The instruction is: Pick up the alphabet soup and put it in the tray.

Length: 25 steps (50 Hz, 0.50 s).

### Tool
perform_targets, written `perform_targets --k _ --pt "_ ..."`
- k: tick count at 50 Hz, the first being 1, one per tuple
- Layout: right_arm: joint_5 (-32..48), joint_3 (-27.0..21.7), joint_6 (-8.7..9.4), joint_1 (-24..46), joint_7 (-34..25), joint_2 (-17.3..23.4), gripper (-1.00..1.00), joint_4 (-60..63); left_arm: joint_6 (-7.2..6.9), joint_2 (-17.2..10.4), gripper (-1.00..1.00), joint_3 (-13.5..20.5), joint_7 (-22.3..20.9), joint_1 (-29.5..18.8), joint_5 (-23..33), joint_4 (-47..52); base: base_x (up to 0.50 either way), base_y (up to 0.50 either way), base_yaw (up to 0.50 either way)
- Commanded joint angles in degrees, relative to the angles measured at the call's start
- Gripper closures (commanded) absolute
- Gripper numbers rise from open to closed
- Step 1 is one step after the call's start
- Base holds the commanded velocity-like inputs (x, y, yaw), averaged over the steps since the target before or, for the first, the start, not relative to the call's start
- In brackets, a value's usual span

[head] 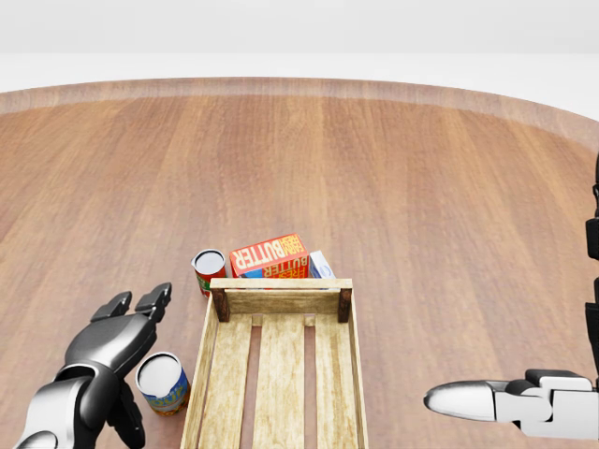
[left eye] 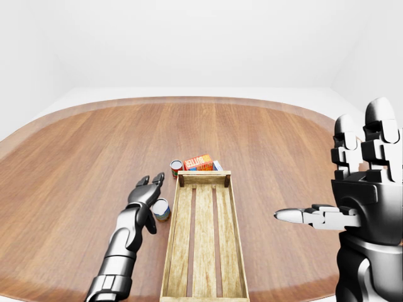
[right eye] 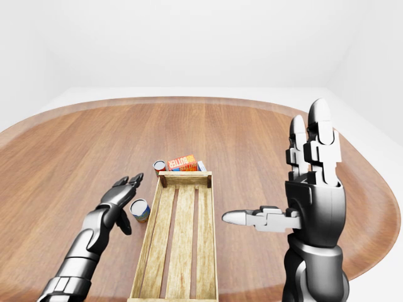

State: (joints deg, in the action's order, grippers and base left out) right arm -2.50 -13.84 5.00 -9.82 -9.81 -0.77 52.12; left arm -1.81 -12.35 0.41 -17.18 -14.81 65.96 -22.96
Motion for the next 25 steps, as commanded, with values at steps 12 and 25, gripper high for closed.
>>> perform_targets --k 12,25 --pt "2.7 1.8 0.00 0.0 0.4 0.3 -1.00 -1.4 0.12 -1.2 -1.00 -0.2 3.5 -3.3 -3.8 -7.5 0.00 0.00 0.00" --pt "2.4 1.7 0.00 0.1 0.4 0.1 -1.00 -1.1 0.80 -1.1 -1.00 -0.9 4.1 -4.1 -3.8 -9.9 0.00 0.00 0.00"
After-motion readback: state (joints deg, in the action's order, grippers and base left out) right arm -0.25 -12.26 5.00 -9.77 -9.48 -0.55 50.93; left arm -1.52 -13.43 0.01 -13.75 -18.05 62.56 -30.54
